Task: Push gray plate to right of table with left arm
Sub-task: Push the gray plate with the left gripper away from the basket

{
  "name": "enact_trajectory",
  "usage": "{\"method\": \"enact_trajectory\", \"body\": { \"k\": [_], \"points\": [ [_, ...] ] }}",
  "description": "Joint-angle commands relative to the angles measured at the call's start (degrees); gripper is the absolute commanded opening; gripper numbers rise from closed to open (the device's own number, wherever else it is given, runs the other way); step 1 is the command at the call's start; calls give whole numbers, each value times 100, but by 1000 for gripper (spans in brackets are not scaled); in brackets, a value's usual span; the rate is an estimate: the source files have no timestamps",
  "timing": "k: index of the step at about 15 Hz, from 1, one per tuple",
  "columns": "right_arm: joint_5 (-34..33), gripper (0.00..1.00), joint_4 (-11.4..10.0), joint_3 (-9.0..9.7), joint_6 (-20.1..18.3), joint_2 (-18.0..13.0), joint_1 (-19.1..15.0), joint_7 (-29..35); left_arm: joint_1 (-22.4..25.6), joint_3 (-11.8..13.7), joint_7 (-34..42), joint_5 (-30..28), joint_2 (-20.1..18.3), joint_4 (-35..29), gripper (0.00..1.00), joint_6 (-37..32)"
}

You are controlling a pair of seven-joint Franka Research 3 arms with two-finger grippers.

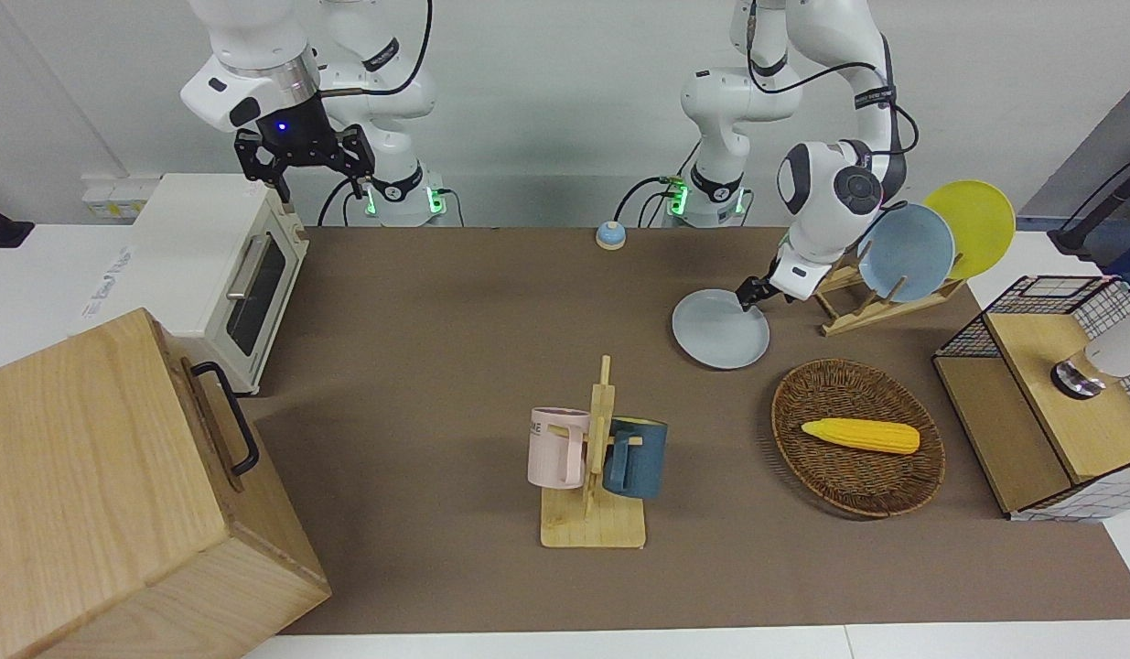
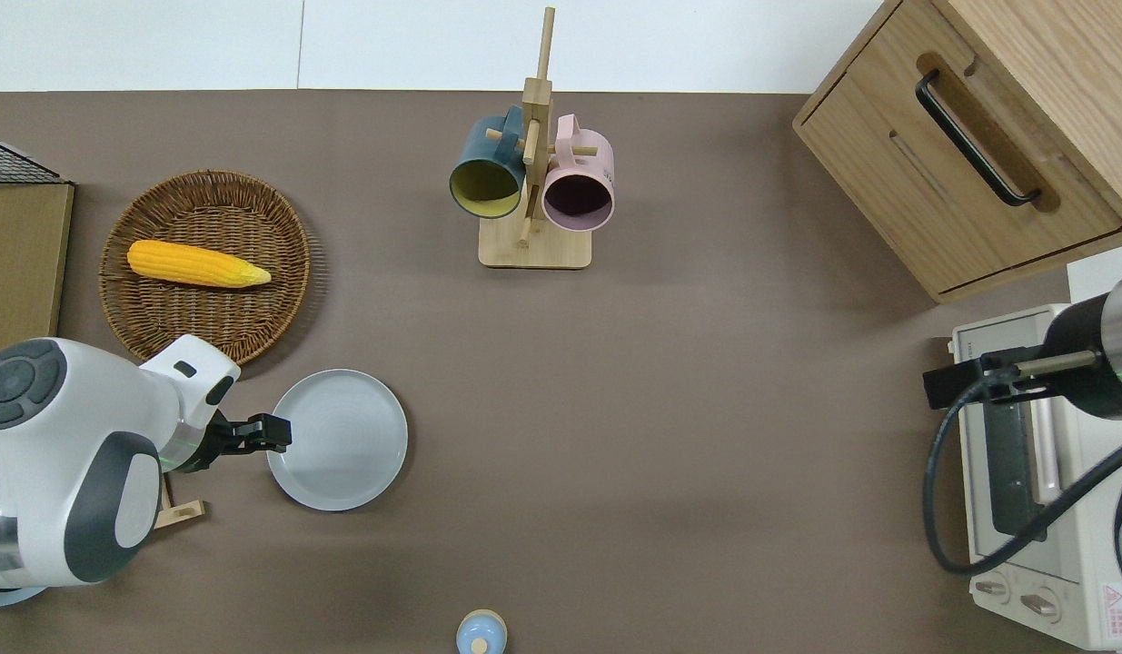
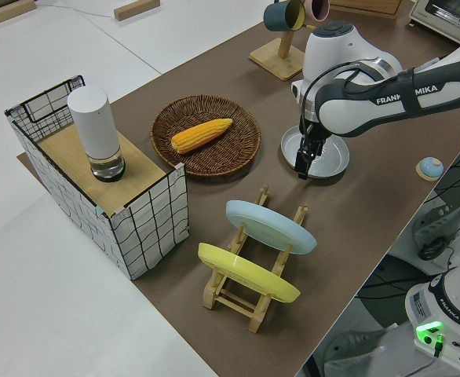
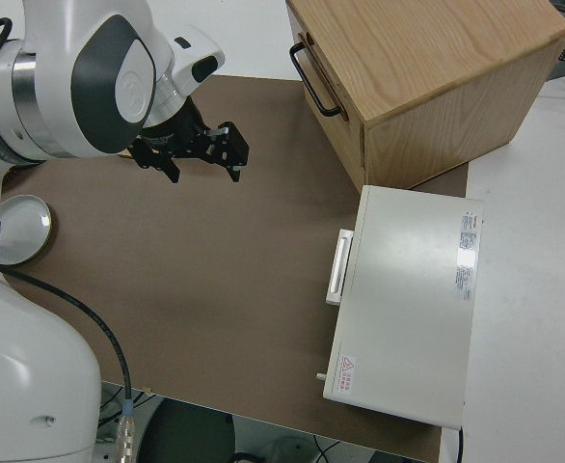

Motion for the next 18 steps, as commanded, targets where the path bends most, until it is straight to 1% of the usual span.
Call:
{"method": "enact_trajectory", "body": {
  "k": [1, 3, 6, 7, 8, 9, 10, 11, 12, 13, 14, 15, 18],
  "points": [
    [-48, 996, 3, 109, -82, -54, -135, -46, -17, 8, 39, -91, 74, -167, 950, 239],
    [-48, 996, 3, 109, -82, -54, -135, -46, -17, 8, 39, -100, 100, -229, 906, 319],
    [-48, 996, 3, 109, -82, -54, -135, -46, -17, 8, 39, -170, 223, -326, 870, 529],
    [-48, 996, 3, 109, -82, -54, -135, -46, -26, 8, 48, -240, 258, -326, 833, 565],
    [-48, 996, 3, 109, -82, -54, -135, -46, -26, 8, 57, -275, 293, -326, 766, 583],
    [-48, 996, 3, 109, -82, -54, -135, -46, -26, 8, 57, -293, 302, -326, 658, 583],
    [-48, 996, 3, 109, -82, -54, -135, -46, -26, -10, 57, -293, 329, -326, 489, 591],
    [-48, 996, 3, 109, -82, -54, -135, -46, -26, -27, 57, -293, 346, -326, 294, 609],
    [-48, 996, 3, 109, -82, -54, -135, -46, -26, -36, 57, -302, 346, -326, 158, 635],
    [-48, 996, 3, 109, -82, -63, -135, -46, -34, -45, 57, -311, 355, -326, 63, 679],
    [-48, 996, 3, 109, -82, -54, -135, -46, -34, -62, 83, -328, 355, -317, 17, 688],
    [-48, 996, 3, 109, -82, -54, -135, -46, -43, -62, 83, -363, 364, -317, 0, 688],
    [-48, 996, 3, 109, -82, -54, -135, -46, -201, -80, 31, -530, 399, -291, 0, 714]
  ]
}}
